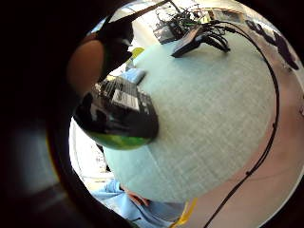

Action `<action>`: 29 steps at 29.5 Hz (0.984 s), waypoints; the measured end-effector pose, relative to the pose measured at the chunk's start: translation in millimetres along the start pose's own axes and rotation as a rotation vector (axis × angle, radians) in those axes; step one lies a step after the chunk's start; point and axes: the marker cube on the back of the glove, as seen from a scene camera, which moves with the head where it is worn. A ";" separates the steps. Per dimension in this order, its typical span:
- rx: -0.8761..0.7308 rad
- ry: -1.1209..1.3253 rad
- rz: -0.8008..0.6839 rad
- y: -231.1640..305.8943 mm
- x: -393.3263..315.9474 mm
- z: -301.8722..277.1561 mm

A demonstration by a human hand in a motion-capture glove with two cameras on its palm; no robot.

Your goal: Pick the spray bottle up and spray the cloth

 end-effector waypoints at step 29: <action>0.105 -0.040 -0.001 -39.1 -5.6 30.3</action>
